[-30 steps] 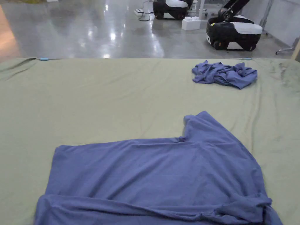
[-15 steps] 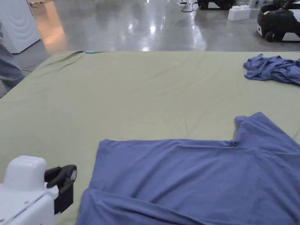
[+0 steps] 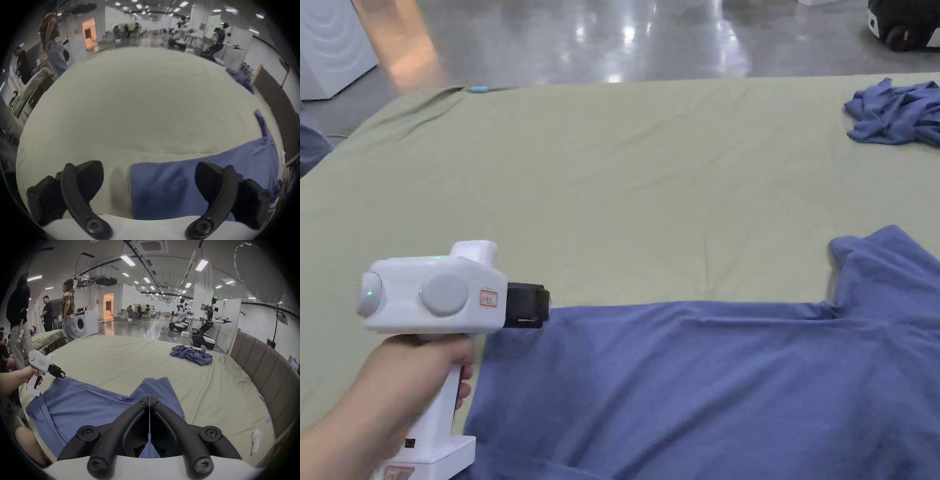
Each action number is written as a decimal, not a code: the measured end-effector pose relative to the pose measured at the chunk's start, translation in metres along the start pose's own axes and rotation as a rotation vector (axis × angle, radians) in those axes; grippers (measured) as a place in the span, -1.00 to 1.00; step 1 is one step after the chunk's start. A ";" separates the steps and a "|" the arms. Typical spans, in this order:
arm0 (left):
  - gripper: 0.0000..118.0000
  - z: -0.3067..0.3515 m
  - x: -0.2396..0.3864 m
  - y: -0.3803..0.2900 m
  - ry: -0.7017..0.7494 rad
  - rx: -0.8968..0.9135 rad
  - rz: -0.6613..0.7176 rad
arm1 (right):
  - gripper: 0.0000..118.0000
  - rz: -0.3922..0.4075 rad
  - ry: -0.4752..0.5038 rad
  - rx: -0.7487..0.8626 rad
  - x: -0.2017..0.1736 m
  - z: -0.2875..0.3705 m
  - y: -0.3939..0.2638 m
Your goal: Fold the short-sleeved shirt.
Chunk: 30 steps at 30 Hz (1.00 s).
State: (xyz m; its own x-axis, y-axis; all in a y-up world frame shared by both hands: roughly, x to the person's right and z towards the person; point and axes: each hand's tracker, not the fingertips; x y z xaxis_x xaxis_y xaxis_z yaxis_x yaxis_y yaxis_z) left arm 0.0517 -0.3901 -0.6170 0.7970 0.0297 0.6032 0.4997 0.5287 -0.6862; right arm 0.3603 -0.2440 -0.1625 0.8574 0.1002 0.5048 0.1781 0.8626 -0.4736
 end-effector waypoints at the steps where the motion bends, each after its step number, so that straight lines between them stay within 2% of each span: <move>1: 0.65 -0.005 0.004 -0.005 0.039 -0.026 -0.015 | -0.94 0.010 0.009 -0.007 0.005 -0.008 -0.002; 2: 0.61 -0.007 0.008 -0.010 0.041 -0.048 -0.059 | -0.94 0.020 0.021 -0.020 0.010 -0.017 -0.003; 3: 0.37 -0.002 0.013 -0.018 0.040 0.020 -0.064 | -0.94 0.030 0.025 -0.030 0.017 -0.028 -0.006; 4: -0.03 -0.001 0.009 -0.013 0.054 0.053 -0.079 | -0.94 0.033 0.015 -0.048 0.025 -0.042 -0.010; 5: -0.71 0.003 0.010 -0.013 0.026 0.051 -0.094 | -0.94 0.013 -0.010 -0.098 0.034 -0.056 -0.012; 6: -0.98 0.010 0.014 -0.015 0.002 0.071 -0.103 | -0.93 -0.016 -0.016 -0.141 0.045 -0.072 -0.014; 8: -0.98 0.024 0.016 -0.017 0.005 0.127 -0.100 | -0.83 -0.094 -0.031 -0.208 0.070 -0.103 -0.016; 9: -0.98 0.029 0.018 -0.019 -0.019 0.104 -0.098 | -0.50 -0.128 -0.062 -0.254 0.081 -0.119 -0.015; 10: -0.98 0.033 0.018 -0.020 -0.047 0.107 -0.101 | -0.50 -0.155 -0.083 -0.289 0.091 -0.133 -0.013; 11: -0.98 0.037 0.019 -0.023 -0.056 0.108 -0.102 | -0.36 -0.180 -0.064 -0.316 0.083 -0.136 -0.021; 12: -0.98 0.043 0.018 -0.023 -0.053 0.123 -0.108 | 0.22 -0.190 -0.042 -0.358 0.089 -0.149 -0.022; 13: -0.98 0.047 0.020 -0.025 -0.051 0.135 -0.127 | 0.67 -0.201 -0.038 -0.396 0.094 -0.160 -0.023; 14: -0.98 0.051 0.021 -0.027 -0.048 0.145 -0.151 | 0.82 -0.208 -0.049 -0.414 0.097 -0.169 -0.023; 15: -0.98 0.054 0.022 -0.029 -0.049 0.149 -0.161 | 0.79 -0.207 -0.060 -0.404 0.098 -0.175 -0.025; 18: -0.98 0.063 0.021 -0.030 -0.081 0.146 -0.141 | 0.74 -0.238 -0.009 -0.534 0.100 -0.198 -0.036; 19: -0.98 0.064 0.021 -0.031 -0.085 0.141 -0.137 | 0.48 -0.222 0.004 -0.593 0.095 -0.200 -0.042; 20: -0.98 0.066 0.020 -0.030 -0.087 0.140 -0.137 | -0.38 -0.187 0.044 -0.628 0.090 -0.201 -0.045; 21: -0.98 0.067 0.021 -0.031 -0.089 0.137 -0.141 | -0.90 -0.125 0.089 -0.616 0.081 -0.197 -0.050; 22: -0.98 0.069 0.023 -0.032 -0.096 0.133 -0.137 | -0.91 -0.046 0.036 -0.543 0.077 -0.190 -0.049; 25: -0.98 0.082 0.023 -0.034 -0.114 0.142 -0.145 | -0.91 -0.104 0.068 -0.557 0.075 -0.175 -0.046; 28: -0.98 0.102 0.016 -0.028 -0.105 0.194 -0.140 | -0.91 -0.123 0.006 -0.439 0.077 -0.153 -0.031; 30: -0.98 0.117 0.010 -0.021 -0.110 0.231 -0.115 | -0.91 -0.184 0.009 -0.372 0.085 -0.135 -0.016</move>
State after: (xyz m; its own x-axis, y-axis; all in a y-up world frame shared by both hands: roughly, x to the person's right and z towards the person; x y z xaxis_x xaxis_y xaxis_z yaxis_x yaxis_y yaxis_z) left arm 0.0093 -0.3018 -0.5494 0.6913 0.0438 0.7213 0.4843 0.7127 -0.5074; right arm 0.4949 -0.3160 -0.2094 0.7989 -0.0442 0.5998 0.4894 0.6275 -0.6056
